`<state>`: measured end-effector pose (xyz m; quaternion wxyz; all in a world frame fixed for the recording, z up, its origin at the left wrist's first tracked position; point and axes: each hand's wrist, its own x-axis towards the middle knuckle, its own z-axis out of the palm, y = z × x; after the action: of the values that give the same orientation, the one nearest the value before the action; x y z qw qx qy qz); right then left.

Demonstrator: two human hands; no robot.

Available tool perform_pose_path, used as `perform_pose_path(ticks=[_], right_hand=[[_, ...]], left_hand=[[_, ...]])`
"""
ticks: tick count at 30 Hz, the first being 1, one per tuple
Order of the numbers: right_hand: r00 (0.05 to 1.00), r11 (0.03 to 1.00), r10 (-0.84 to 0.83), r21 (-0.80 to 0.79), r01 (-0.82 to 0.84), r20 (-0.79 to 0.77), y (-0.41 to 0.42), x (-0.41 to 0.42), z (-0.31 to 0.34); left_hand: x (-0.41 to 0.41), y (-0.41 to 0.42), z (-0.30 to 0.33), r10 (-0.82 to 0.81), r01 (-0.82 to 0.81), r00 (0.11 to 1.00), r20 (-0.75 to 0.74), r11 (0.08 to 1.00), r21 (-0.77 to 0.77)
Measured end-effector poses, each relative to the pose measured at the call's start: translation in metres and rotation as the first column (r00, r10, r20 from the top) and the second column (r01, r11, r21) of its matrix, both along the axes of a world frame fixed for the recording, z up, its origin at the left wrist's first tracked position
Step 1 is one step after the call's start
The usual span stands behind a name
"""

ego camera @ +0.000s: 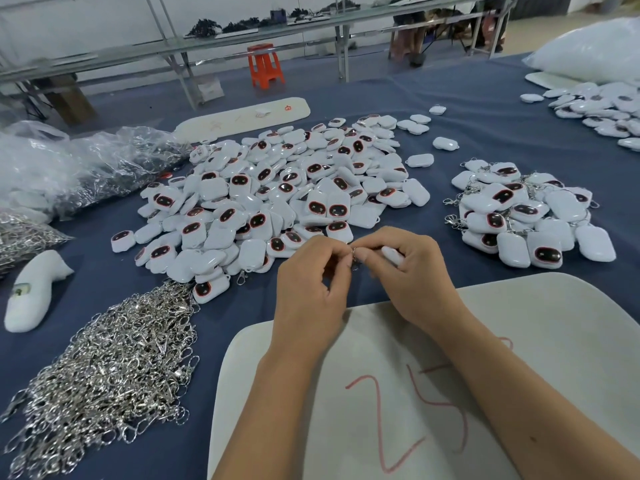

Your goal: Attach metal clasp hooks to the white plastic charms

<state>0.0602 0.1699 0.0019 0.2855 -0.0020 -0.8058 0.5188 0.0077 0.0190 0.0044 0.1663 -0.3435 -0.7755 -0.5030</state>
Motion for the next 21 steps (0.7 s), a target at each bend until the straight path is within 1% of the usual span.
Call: perform_pose_path(ticks=[2, 7, 13, 17, 21], right_hand=[[0.996, 0.995, 0.062, -0.081, -0.057, 0.063, 0.0033, 0.0002, 0.0002], [0.992, 0.967, 0.124, -0.229, -0.116, 0.02, 0.0049, 0.0017, -0.0009], [0.987, 0.935, 0.162, -0.32, -0.152, 0.004, 0.0064, 0.001, -0.002], [0.981, 0.923, 0.17, -0.363, -0.126, 0.091, 0.0068, 0.0007, -0.0015], [0.97, 0.918, 0.188, -0.378, -0.118, 0.155, 0.0073, 0.0016, 0.0016]], left_hand=[[-0.0004, -0.0004, 0.0003, -0.006, 0.006, 1.0, -0.01, 1.0, 0.01], [-0.001, -0.0004, 0.0007, -0.023, 0.023, 0.999, -0.029, 1.0, 0.012], [-0.0035, -0.0011, -0.0009, -0.028, 0.029, 0.998, -0.048, 0.999, 0.02], [-0.0051, -0.0013, -0.0037, -0.062, 0.062, 0.998, 0.002, 0.995, 0.073], [-0.0073, -0.0014, -0.0049, -0.074, 0.073, 0.997, 0.009, 0.994, 0.081]])
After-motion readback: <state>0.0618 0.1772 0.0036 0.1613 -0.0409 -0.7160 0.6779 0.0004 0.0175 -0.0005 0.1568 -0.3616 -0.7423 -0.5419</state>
